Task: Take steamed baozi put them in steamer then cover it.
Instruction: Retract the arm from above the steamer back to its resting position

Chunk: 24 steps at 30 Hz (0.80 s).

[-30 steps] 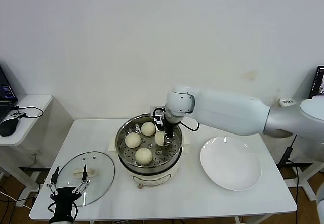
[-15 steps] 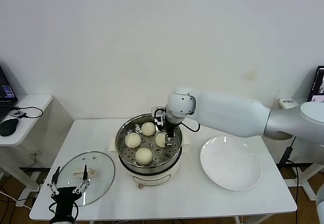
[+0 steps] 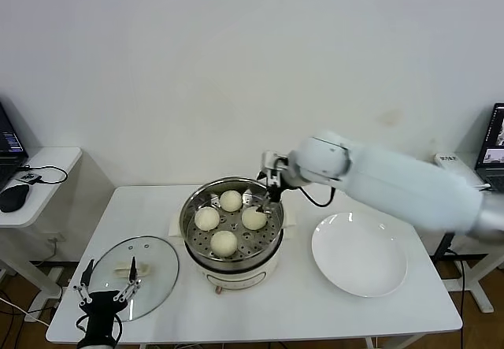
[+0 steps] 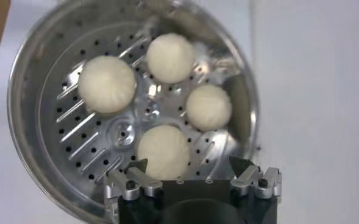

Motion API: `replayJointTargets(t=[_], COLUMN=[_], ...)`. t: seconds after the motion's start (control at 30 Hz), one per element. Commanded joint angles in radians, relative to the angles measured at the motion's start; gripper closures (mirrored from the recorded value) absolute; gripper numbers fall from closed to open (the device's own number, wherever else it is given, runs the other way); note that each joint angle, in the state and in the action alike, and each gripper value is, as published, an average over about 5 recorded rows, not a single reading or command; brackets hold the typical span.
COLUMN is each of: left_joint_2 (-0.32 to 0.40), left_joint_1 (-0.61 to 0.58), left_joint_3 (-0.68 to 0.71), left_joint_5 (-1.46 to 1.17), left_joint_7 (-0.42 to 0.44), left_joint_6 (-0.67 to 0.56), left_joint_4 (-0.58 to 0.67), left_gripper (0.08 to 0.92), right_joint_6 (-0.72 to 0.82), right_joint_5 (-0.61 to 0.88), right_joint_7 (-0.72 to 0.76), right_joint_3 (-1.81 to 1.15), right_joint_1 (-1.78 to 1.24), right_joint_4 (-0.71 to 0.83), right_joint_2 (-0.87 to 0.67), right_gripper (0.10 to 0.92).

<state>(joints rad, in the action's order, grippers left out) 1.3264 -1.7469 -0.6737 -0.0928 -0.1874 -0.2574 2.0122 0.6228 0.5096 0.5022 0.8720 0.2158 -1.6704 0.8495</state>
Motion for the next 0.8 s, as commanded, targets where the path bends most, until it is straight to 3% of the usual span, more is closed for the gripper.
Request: replayJointTargets(t=[0.03, 0.23, 0.43, 0.6, 0.8], left_joint_2=[0.003, 0.013, 0.016, 0.006, -0.049], left_joint_1=[0.001, 0.004, 0.013, 0.033, 0.036], left_joint_3=[0.011, 0.033, 0.044, 0.041, -0.029], left_joint_5=[0.009, 0.024, 0.065, 0.188, 0.514], left_joint_7=[-0.003, -0.023, -0.066, -0.109, -0.102], left_joint_6=[0.0, 0.007, 0.039, 0.061, 0.072], left_joint_4=[-0.005, -0.014, -0.023, -0.039, -0.074], left_gripper=[0.177, 0.177, 0.177, 0.177, 0.177], right_joint_6=[-0.306, -0.5, -0.693, -0.749, -0.693], right_joint_5=[0.004, -0.22, -0.355, -0.358, -0.318], right_joint_7=[-0.48, -0.473, -0.37, -0.303, -0.255], right_joint_3=[-0.615, -1.077, -1.402, -1.569, -1.646], right_joint_1=[-0.699, -1.213, -1.5, -1.615, -1.765], right_joint_4=[-0.258, -0.261, -0.205, -0.199, -0.26], right_joint_2=[-0.244, -0.086, 0.179, 0.39, 0.509], right_gripper=[0.203, 0.203, 0.203, 0.203, 0.203])
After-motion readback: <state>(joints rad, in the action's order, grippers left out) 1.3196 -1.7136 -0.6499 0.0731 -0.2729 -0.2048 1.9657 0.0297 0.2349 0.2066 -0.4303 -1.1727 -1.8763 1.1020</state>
